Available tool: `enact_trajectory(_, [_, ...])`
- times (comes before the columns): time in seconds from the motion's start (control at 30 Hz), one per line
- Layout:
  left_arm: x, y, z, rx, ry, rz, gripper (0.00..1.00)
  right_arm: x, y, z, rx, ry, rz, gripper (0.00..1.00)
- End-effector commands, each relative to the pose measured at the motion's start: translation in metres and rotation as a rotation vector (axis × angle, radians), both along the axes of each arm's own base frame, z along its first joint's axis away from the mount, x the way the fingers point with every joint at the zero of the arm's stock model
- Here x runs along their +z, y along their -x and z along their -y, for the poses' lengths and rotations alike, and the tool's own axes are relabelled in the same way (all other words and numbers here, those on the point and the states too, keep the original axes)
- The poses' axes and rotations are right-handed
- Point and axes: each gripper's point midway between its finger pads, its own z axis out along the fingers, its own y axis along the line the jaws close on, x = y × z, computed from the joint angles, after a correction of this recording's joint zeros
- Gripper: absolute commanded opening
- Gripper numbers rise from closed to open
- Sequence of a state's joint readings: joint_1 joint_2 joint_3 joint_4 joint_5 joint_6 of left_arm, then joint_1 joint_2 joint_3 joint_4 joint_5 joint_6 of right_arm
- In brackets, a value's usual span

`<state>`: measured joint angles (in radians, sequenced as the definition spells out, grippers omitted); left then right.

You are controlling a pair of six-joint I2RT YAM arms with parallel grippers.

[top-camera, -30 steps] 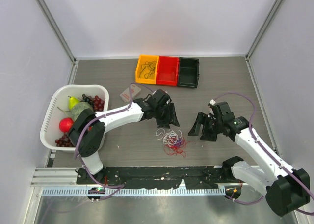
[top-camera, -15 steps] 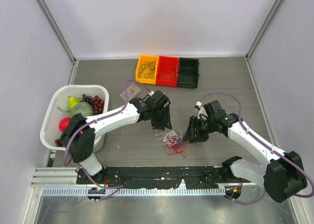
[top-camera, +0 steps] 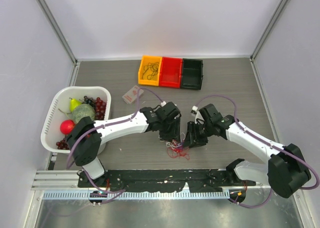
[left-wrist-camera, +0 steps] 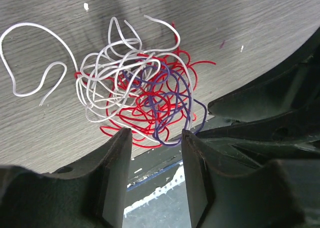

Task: Untangle the cables

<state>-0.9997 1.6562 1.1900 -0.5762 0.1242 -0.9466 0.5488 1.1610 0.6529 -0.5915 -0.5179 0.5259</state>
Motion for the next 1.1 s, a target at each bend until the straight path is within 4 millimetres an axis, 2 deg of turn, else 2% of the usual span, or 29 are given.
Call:
enact_trajectory(0.0, [0.008,-0.012,0.005,0.008,-0.031,0.039,0.47,-0.001,-0.013,-0.009,-0.018,-0.03,0.037,0.45])
enact_trajectory(0.17, [0.016,-0.015,-0.006,-0.059,-0.095,0.092,0.52,-0.005,-0.015,-0.009,-0.023,-0.031,0.046,0.43])
enact_trajectory(0.37, [0.006,-0.001,0.004,-0.244,-0.086,0.037,0.52,-0.008,-0.014,-0.011,-0.026,-0.041,0.033,0.3])
enact_trajectory(0.57, [0.006,-0.007,0.016,-0.226,-0.088,0.015,0.51,-0.013,-0.009,-0.007,-0.023,-0.03,0.025,0.28])
enact_trajectory(0.73, [-0.005,-0.01,0.013,-0.234,-0.142,0.015,0.55,-0.013,-0.007,-0.005,-0.024,-0.023,0.026,0.28])
enact_trajectory(0.97, [-0.007,-0.016,0.014,-0.259,-0.171,0.035,0.42,-0.01,-0.009,-0.005,-0.032,-0.024,0.035,0.28])
enact_trajectory(1.07, [-0.008,-0.012,0.015,-0.269,-0.163,0.031,0.43,-0.009,-0.01,-0.005,-0.032,-0.024,0.039,0.28])
